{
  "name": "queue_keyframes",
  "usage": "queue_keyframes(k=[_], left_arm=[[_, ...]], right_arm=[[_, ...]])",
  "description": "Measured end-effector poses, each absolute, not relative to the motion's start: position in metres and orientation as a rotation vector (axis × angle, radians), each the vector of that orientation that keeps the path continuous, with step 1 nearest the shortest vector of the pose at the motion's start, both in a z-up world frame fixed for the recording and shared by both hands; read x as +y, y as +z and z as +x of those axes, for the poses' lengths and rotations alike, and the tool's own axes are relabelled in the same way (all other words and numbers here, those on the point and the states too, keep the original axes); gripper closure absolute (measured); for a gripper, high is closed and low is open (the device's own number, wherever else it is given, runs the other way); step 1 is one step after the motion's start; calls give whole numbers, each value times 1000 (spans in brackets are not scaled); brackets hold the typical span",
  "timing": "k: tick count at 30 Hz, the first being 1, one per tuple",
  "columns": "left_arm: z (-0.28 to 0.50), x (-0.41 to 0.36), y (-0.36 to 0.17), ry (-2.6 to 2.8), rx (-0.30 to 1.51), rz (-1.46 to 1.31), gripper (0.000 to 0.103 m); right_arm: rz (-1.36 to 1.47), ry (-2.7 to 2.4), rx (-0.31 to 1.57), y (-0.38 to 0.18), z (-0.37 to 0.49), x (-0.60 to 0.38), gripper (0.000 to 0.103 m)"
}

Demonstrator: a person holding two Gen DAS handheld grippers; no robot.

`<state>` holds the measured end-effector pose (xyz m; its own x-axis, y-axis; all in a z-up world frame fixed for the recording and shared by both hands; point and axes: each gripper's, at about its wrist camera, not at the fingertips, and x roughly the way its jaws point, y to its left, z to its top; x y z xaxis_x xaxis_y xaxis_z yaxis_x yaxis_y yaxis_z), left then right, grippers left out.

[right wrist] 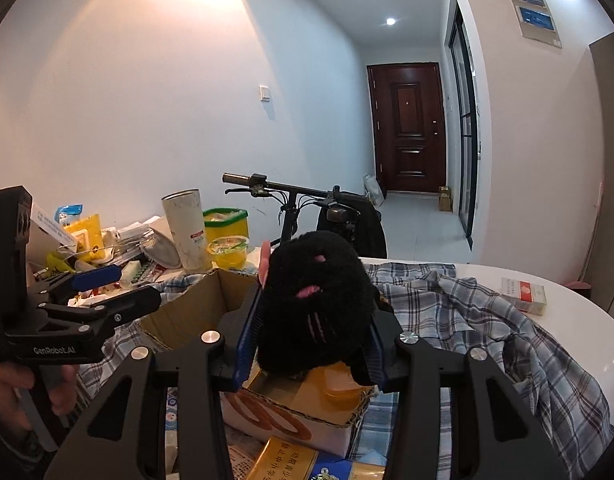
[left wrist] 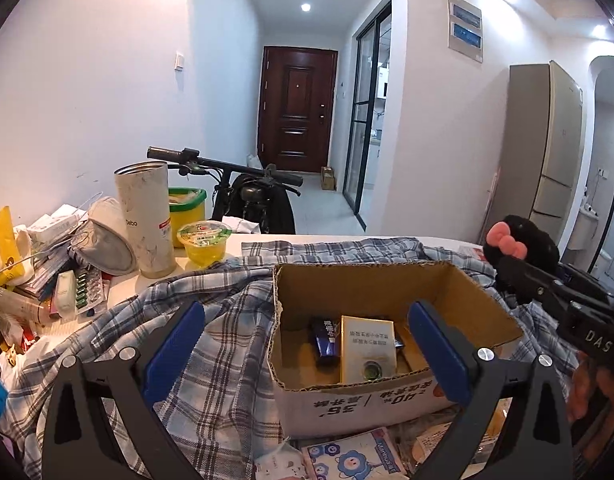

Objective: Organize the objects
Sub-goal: 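Carry the black plush over the cardboard box with the right gripper, then lower the black plush into the cardboard box and open the right gripper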

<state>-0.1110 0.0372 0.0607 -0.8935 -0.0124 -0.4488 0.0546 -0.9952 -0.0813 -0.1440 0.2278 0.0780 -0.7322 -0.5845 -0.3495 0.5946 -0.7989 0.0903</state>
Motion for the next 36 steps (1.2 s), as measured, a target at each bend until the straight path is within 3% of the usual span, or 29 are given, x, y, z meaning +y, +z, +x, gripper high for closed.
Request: queue_keyframes(k=[30, 36], left_arm=[[-110, 38, 62, -3010, 132, 723, 0], [-109, 46, 61, -2997, 64, 708, 0]], right_arm=[[524, -2450, 96, 69, -151, 217, 58], [514, -2456, 95, 69, -148, 217, 58]])
